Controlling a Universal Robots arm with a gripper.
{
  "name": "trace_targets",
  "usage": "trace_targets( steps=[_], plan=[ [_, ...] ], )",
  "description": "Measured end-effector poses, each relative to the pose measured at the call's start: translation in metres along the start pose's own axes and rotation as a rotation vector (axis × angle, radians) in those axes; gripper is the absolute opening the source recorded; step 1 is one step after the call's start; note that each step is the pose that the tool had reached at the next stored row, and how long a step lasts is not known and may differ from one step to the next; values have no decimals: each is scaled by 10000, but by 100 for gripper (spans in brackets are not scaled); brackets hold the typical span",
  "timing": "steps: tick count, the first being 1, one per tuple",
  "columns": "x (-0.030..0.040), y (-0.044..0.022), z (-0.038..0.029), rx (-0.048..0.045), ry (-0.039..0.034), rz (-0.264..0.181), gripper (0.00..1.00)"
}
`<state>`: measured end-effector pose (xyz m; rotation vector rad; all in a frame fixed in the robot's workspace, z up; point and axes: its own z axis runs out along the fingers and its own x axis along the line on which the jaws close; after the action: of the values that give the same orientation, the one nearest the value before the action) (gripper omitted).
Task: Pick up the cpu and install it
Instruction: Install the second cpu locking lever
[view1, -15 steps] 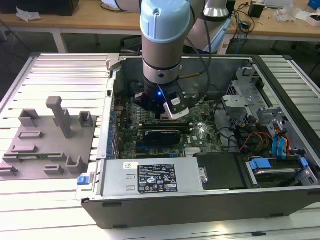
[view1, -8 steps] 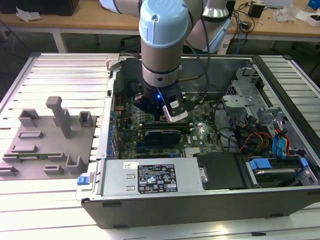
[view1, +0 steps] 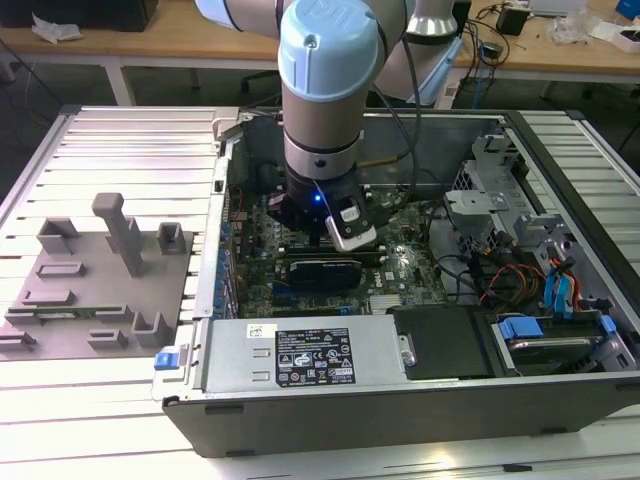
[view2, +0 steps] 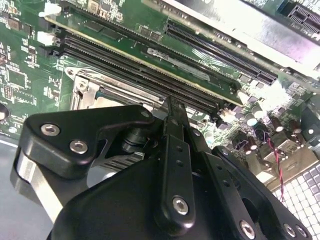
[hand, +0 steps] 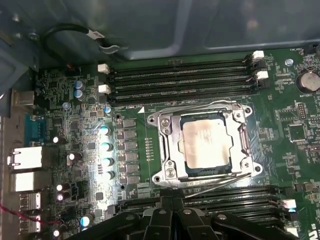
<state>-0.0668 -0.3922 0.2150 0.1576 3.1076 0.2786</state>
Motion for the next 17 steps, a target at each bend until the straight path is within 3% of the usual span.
trace_targets(
  steps=[4, 10, 17],
  plan=[
    [56, -17, 56, -12, -14, -3, 11],
    [86, -23, 79, -251, -6, 0, 11],
    [89, -27, 128, -386, 7, 4, 11]
  ],
)
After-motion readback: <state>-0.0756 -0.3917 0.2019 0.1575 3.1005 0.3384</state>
